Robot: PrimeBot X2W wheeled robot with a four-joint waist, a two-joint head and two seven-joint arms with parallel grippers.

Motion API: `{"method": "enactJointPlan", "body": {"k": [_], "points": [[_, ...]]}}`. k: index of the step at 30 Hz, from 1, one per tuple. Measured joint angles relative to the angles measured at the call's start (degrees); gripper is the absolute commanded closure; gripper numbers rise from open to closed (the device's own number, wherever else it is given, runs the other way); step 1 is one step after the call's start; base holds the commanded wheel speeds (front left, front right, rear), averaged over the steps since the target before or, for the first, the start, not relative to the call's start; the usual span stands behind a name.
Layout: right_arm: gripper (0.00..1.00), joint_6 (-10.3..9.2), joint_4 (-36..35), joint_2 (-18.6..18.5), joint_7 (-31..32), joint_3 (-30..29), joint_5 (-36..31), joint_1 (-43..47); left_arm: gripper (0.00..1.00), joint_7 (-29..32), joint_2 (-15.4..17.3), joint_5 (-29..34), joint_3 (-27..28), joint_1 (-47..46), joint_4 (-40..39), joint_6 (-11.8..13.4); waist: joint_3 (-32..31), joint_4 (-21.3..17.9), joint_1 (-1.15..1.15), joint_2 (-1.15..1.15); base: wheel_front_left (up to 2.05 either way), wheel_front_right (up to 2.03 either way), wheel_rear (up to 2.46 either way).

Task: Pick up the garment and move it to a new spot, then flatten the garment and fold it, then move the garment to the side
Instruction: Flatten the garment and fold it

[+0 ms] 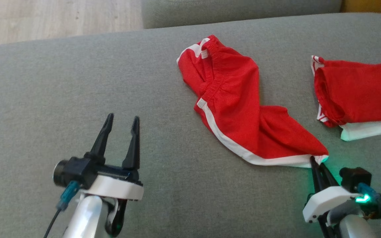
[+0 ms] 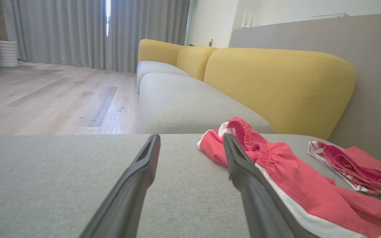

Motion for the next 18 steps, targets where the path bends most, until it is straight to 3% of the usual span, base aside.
{"method": "enactJointPlan", "body": {"k": [8, 18], "points": [[1.00, 0.00, -0.3, 0.0, 0.0, -1.3, 1.4, -2.2, 0.00, 0.0, 2.3, 0.7, -9.9, -6.1, 4.4, 0.0, 2.2, -1.9, 0.00, 0.00, 0.00, 0.00, 0.00], [1.00, 0.00, -0.2, 0.0, 0.1, -1.1, 1.3, -5.5, 0.00, 6.4, 6.9, -7.1, -28.1, -21.5, 14.5, 0.0, 6.6, -4.3, 0.01, 0.00, 0.00, 0.00, 0.00]]}}
